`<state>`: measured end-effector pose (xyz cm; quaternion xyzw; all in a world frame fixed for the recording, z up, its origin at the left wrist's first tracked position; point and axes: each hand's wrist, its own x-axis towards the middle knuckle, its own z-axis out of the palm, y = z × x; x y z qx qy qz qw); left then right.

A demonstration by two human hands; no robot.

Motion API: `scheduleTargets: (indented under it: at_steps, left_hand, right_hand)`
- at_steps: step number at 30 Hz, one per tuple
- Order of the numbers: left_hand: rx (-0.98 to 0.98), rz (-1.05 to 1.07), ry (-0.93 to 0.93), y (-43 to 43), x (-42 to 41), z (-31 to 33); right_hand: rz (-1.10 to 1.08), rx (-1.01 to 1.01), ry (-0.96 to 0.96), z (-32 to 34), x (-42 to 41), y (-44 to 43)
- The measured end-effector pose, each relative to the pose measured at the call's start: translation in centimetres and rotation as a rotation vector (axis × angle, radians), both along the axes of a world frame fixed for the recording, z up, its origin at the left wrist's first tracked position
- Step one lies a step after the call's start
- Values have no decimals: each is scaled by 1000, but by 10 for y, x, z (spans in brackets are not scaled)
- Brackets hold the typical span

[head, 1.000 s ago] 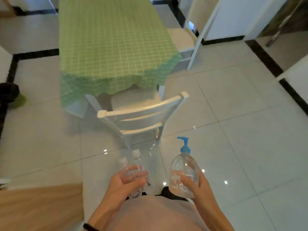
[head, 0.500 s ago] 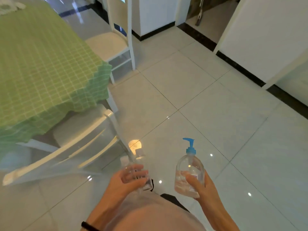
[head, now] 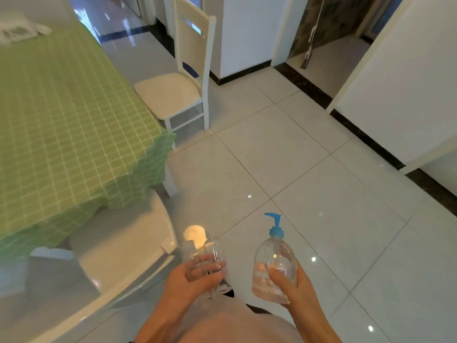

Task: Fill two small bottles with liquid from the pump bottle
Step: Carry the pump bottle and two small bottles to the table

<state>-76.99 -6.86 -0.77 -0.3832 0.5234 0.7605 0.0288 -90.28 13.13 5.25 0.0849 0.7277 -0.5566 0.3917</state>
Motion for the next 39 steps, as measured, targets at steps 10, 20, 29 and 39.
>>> scheduleTargets:
  at_steps: [10,20,29,39]
  left_hand:
    - [-5,6,29,-77,-116,13]
    - [-15,93,-7,-127,-243,-5]
    - [-34,240,-54,-168,-342,2]
    - [-45,494,-132,-243,-382,-4]
  right_hand:
    - [-9,-45,57,0,-109,-84]
    - [92,-53,33,-27,-268,-138]
    - [199,-24,24,-39,-432,-187]
    - [424,13,-19,-51,-519,-324]
